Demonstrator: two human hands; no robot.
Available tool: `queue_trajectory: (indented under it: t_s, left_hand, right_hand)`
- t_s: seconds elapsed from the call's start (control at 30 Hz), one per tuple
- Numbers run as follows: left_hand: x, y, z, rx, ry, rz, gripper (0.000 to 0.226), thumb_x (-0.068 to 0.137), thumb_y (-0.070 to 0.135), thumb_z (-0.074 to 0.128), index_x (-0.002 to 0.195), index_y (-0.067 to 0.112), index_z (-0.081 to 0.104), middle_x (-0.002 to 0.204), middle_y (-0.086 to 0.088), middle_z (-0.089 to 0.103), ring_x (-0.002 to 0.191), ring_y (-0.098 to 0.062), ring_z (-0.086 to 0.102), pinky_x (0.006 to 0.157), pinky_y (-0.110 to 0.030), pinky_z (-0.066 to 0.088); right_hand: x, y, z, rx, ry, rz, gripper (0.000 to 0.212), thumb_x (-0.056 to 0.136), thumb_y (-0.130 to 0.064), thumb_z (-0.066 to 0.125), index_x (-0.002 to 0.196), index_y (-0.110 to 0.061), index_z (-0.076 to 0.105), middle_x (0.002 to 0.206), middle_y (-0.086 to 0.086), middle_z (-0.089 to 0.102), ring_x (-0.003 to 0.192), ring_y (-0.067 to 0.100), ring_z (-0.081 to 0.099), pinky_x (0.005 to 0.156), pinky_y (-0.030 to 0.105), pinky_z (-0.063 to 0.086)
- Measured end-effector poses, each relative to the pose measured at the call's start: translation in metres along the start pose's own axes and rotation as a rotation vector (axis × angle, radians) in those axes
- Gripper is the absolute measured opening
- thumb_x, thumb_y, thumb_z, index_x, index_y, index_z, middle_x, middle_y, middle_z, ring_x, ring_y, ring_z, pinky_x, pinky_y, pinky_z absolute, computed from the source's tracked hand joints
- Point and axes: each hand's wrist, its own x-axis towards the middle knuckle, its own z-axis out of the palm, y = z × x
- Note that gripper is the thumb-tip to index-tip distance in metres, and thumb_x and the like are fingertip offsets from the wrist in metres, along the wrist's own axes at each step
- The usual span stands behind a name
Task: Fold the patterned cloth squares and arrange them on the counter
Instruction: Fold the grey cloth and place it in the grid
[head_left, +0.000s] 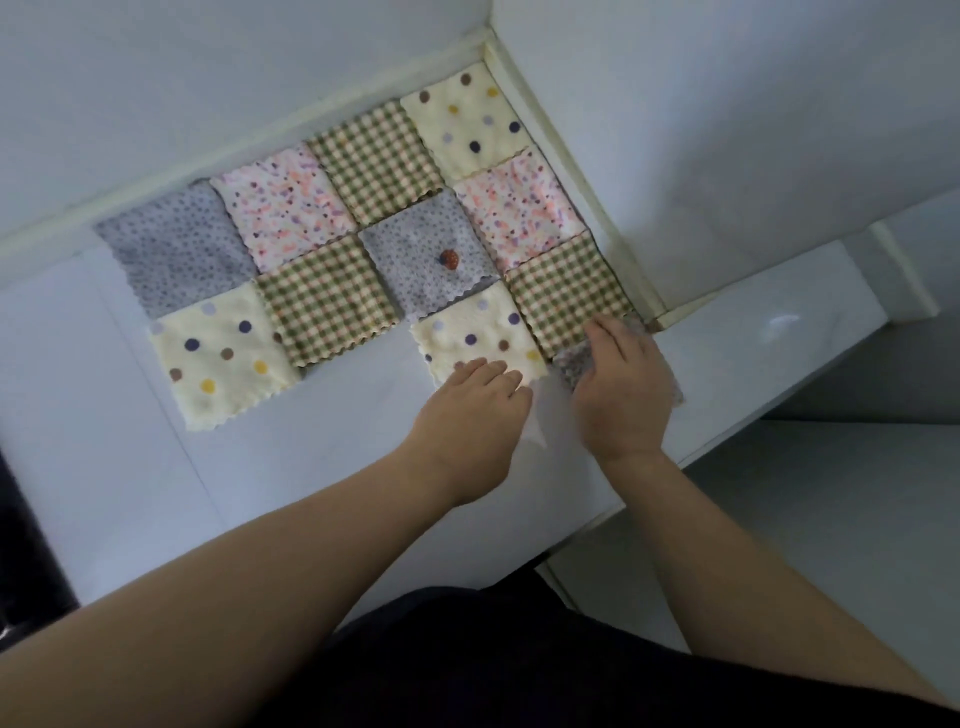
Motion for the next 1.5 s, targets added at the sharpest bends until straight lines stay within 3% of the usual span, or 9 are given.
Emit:
queue_trajectory:
  t_s: [0.1, 0.23, 0.37, 0.6, 0.83, 1.03, 1.2, 1.3, 1.5]
  left_hand:
    - [-0.034, -0.010, 0.002, -0.131, 0.058, -0.191, 0.039, 0.089, 0.007, 0.047, 0.121, 0.015, 0.067, 0.121, -0.003, 0.068, 0.116, -0.023, 0.058, 0.110, -0.035, 0.040]
    - [-0.084, -0.028, 0.008, -0.334, 0.149, -0.475, 0.038, 0.096, 0.010, 0.044, 0.124, 0.023, 0.067, 0.124, 0.005, 0.066, 0.117, -0.019, 0.057, 0.102, -0.033, 0.044]
    - [-0.146, -0.047, 0.018, -0.454, 0.187, -0.742, 0.033, 0.100, 0.014, 0.044, 0.119, 0.025, 0.068, 0.117, 0.009, 0.065, 0.109, -0.020, 0.061, 0.089, -0.035, 0.052]
    - [-0.285, -0.055, 0.038, -0.565, 0.376, -1.121, 0.030, 0.099, 0.013, 0.049, 0.118, 0.024, 0.071, 0.119, 0.007, 0.068, 0.107, -0.016, 0.062, 0.087, -0.026, 0.048]
    - [-0.420, -0.025, 0.072, -0.693, 0.615, -1.234, 0.027, 0.096, 0.013, 0.053, 0.109, 0.023, 0.074, 0.112, 0.006, 0.071, 0.093, -0.019, 0.067, 0.085, -0.035, 0.055]
    - [-0.548, 0.001, 0.113, -0.683, 0.710, -1.177, 0.027, 0.098, 0.015, 0.051, 0.111, 0.024, 0.072, 0.106, 0.008, 0.068, 0.090, -0.013, 0.063, 0.083, -0.027, 0.051]
    - [-0.659, 0.014, 0.141, -0.742, 0.825, -1.300, 0.030, 0.098, 0.014, 0.047, 0.111, 0.024, 0.072, 0.107, 0.010, 0.068, 0.095, -0.011, 0.062, 0.083, -0.028, 0.052]
    - [-0.709, 0.007, 0.152, -0.771, 0.888, -1.354, 0.032, 0.098, 0.012, 0.045, 0.111, 0.024, 0.072, 0.106, 0.010, 0.068, 0.089, -0.008, 0.059, 0.075, -0.020, 0.046]
    - [-0.794, -0.019, 0.169, -0.818, 1.041, -1.504, 0.031, 0.099, 0.012, 0.047, 0.108, 0.026, 0.072, 0.103, 0.012, 0.068, 0.083, -0.007, 0.062, 0.070, -0.017, 0.048]
  right_hand:
    - [-0.007, -0.039, 0.001, 0.109, 0.045, -0.097, 0.043, 0.091, -0.015, 0.040, 0.117, -0.004, 0.073, 0.120, 0.011, 0.071, 0.102, 0.034, 0.065, 0.083, 0.043, 0.058]
    - [-0.020, -0.104, 0.007, 0.239, 0.011, -0.182, 0.039, 0.084, -0.004, 0.047, 0.110, -0.010, 0.075, 0.114, 0.003, 0.073, 0.102, 0.027, 0.064, 0.080, 0.035, 0.056]
    - [-0.042, -0.164, 0.019, 0.365, -0.067, -0.313, 0.040, 0.086, -0.008, 0.043, 0.110, -0.010, 0.075, 0.112, 0.000, 0.072, 0.104, 0.022, 0.064, 0.079, 0.029, 0.054]
    - [-0.109, -0.266, 0.037, 0.426, -0.227, -0.573, 0.034, 0.088, -0.007, 0.047, 0.109, -0.011, 0.073, 0.115, -0.002, 0.070, 0.105, 0.020, 0.066, 0.073, 0.039, 0.058]
    - [-0.221, -0.339, 0.019, 0.401, -0.292, -0.700, 0.034, 0.091, -0.008, 0.050, 0.116, -0.016, 0.072, 0.123, -0.006, 0.066, 0.109, 0.016, 0.063, 0.080, 0.037, 0.056]
    - [-0.342, -0.364, 0.007, 0.390, -0.233, -0.665, 0.032, 0.092, -0.003, 0.053, 0.113, -0.017, 0.073, 0.118, -0.003, 0.067, 0.100, 0.017, 0.064, 0.075, 0.026, 0.047]
    - [-0.439, -0.421, 0.002, 0.386, -0.328, -0.828, 0.030, 0.094, -0.005, 0.055, 0.108, -0.021, 0.075, 0.114, -0.009, 0.069, 0.099, 0.011, 0.064, 0.071, 0.029, 0.052]
    - [-0.483, -0.467, 0.001, 0.382, -0.376, -0.958, 0.029, 0.096, -0.006, 0.054, 0.109, -0.020, 0.075, 0.110, -0.010, 0.069, 0.093, 0.003, 0.060, 0.069, 0.020, 0.050]
    - [-0.544, -0.555, 0.027, 0.347, -0.501, -1.092, 0.028, 0.096, -0.011, 0.051, 0.111, -0.021, 0.073, 0.110, -0.013, 0.067, 0.098, 0.006, 0.063, 0.076, 0.036, 0.059]
